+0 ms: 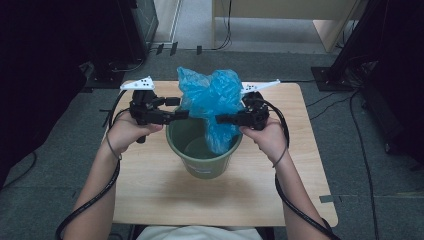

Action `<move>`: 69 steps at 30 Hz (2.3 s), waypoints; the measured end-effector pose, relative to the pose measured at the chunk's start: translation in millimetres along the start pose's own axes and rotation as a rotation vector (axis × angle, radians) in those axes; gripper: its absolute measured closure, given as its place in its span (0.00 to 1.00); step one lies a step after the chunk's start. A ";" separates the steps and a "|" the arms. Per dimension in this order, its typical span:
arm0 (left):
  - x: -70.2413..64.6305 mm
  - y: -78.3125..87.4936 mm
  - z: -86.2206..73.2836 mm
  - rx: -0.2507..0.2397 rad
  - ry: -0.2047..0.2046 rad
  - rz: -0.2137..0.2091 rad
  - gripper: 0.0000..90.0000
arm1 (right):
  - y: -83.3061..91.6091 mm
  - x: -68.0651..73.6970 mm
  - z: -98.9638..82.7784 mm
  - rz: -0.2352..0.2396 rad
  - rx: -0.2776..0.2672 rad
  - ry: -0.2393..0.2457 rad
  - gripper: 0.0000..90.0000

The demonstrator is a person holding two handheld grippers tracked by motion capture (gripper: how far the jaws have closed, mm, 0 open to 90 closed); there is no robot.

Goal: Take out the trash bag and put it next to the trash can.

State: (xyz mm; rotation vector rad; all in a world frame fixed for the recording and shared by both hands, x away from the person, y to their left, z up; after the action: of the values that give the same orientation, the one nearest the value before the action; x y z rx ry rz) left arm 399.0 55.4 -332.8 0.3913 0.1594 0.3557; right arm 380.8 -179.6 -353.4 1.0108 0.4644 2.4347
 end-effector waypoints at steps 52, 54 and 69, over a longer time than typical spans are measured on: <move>41.7 35.9 -38.5 0.063 0.002 0.135 0.33 | 97.0 -50.0 -0.6 -0.154 -0.172 -0.063 0.94; 44.7 36.0 -42.7 0.070 0.000 0.141 0.34 | 102.8 -56.4 -3.4 -0.180 -0.177 -0.070 0.94; 57.6 36.2 -60.3 0.063 -0.019 0.164 0.35 | 119.5 -90.1 -21.7 -0.298 -0.189 -0.091 0.94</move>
State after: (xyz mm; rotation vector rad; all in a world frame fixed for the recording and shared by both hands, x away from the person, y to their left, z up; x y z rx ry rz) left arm 428.0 128.6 -378.3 0.4711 0.1203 0.5091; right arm 387.4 -330.4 -363.6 0.8971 0.3209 2.1143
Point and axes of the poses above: each handheld gripper's, and its own axes: y roughly backward along the jaws, z roughly out of its top, x roughly to its left, the point moved 5 cm from there along -y, roughly forward along the jaws, and after that the axes turned 11 degrees about -y, right-handed, at the moved point
